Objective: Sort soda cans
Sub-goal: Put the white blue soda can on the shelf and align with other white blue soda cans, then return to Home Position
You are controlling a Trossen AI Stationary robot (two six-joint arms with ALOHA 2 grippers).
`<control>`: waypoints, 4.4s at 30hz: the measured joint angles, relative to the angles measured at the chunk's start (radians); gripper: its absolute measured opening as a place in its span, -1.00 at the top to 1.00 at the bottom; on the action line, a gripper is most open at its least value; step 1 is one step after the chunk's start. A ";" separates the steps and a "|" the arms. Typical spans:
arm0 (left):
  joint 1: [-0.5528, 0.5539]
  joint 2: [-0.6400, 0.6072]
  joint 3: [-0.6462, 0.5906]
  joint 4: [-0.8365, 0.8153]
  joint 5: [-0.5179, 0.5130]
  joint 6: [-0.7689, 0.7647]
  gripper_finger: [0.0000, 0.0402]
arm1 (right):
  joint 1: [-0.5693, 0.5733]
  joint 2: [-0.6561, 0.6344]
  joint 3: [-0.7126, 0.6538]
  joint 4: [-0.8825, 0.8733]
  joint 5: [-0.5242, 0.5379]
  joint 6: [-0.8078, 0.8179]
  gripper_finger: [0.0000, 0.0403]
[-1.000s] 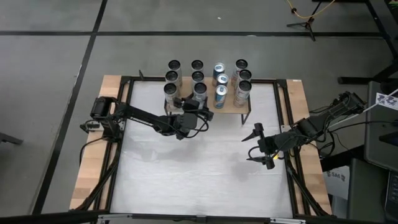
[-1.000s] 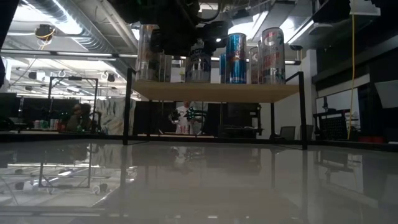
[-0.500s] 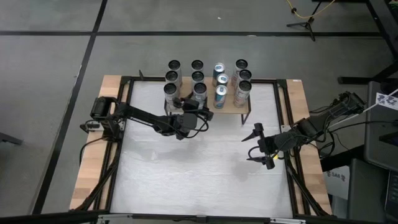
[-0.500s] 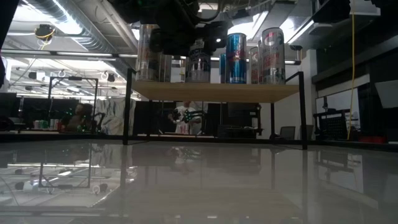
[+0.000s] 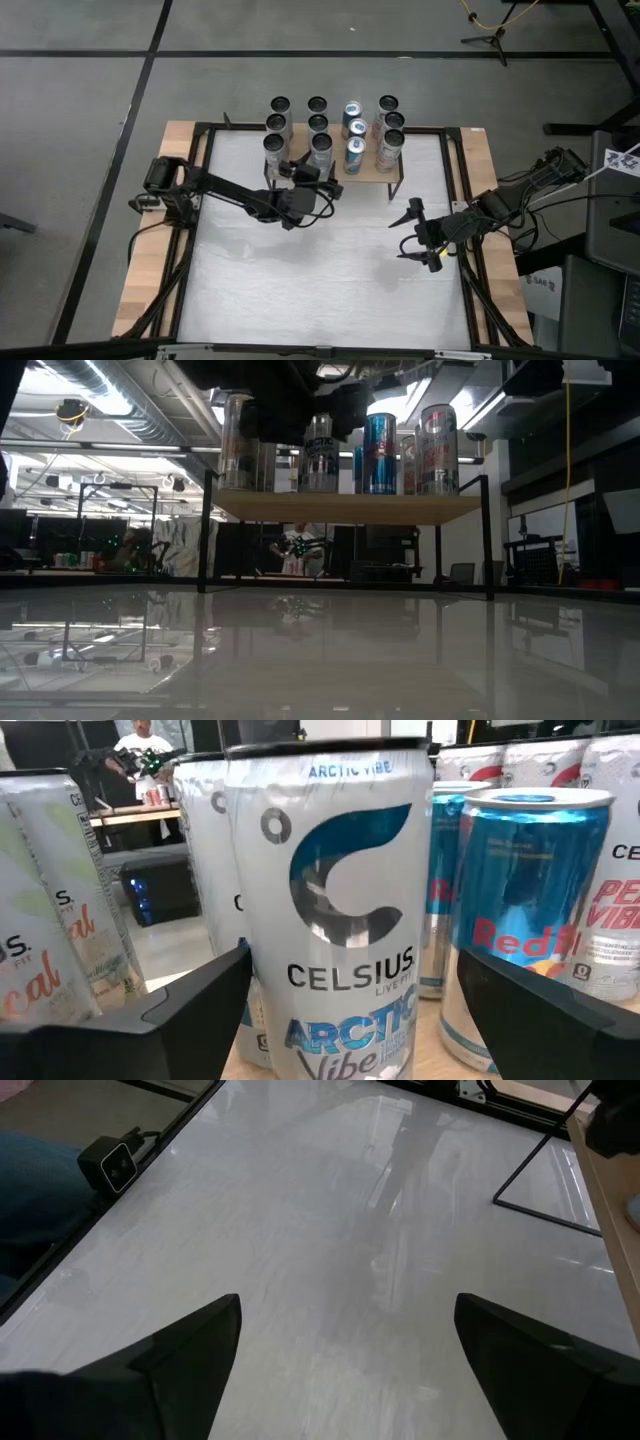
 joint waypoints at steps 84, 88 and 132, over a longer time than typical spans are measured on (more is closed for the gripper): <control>-0.186 -0.897 0.371 -1.329 0.464 0.049 0.96 | 0.000 -0.031 0.613 -0.435 0.191 -0.037 0.36; -0.186 -1.017 0.304 -1.405 0.508 0.001 0.99 | 0.000 -0.127 0.582 -0.436 0.196 -0.045 0.68; -0.082 -1.797 -0.989 -0.307 0.789 0.369 1.00 | 0.000 -0.876 -0.449 0.461 0.156 -0.278 0.91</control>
